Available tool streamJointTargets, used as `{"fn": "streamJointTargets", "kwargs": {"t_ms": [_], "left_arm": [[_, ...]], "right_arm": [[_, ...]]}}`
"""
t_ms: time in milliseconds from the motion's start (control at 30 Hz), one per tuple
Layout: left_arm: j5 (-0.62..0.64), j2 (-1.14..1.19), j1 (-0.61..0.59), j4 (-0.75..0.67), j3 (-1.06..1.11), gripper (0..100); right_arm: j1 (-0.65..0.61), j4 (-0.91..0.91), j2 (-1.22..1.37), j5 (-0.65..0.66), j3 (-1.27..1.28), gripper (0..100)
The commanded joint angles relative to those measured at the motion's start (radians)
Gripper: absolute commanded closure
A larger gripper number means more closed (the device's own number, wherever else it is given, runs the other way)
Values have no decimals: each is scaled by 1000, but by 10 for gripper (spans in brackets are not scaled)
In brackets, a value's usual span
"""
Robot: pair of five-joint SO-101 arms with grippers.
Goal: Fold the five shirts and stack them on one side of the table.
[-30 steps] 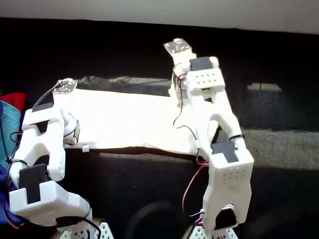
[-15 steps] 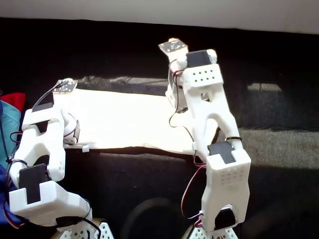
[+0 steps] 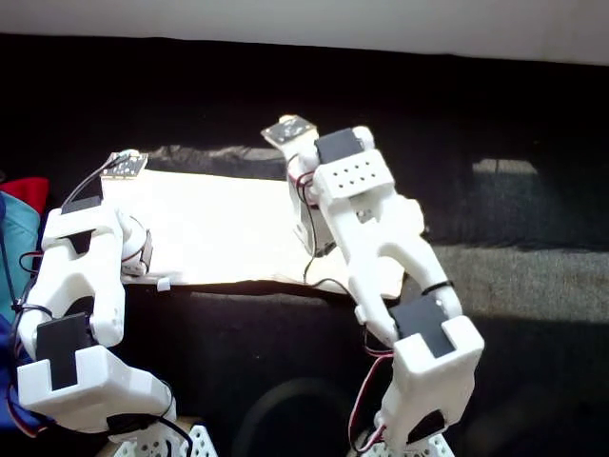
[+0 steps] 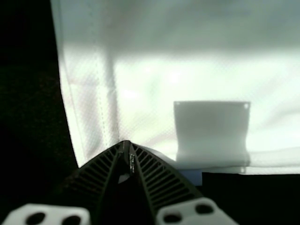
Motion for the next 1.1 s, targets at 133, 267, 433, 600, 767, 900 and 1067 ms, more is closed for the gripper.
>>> {"fn": "streamJointTargets", "kwargs": {"t_ms": [133, 267, 433, 600, 767, 900, 1067], "left_arm": [[-3, 4, 15, -15, 4, 990], [-3, 4, 15, -15, 4, 990], [-3, 4, 15, -15, 4, 990], [-3, 4, 15, -15, 4, 990], [-3, 4, 15, -15, 4, 990], [-3, 4, 15, -15, 4, 990], [-3, 4, 15, -15, 4, 990]], "right_arm": [[-19, -232, -125, -8, 249, 991], [-22, -320, -122, -8, 248, 991], [-22, -390, -120, -8, 252, 991], [-39, -417, -119, -8, 260, 991], [-71, -463, -61, -8, 280, 991], [-70, -518, -8, -9, 280, 991], [-59, -529, 45, -9, 289, 991]]}}
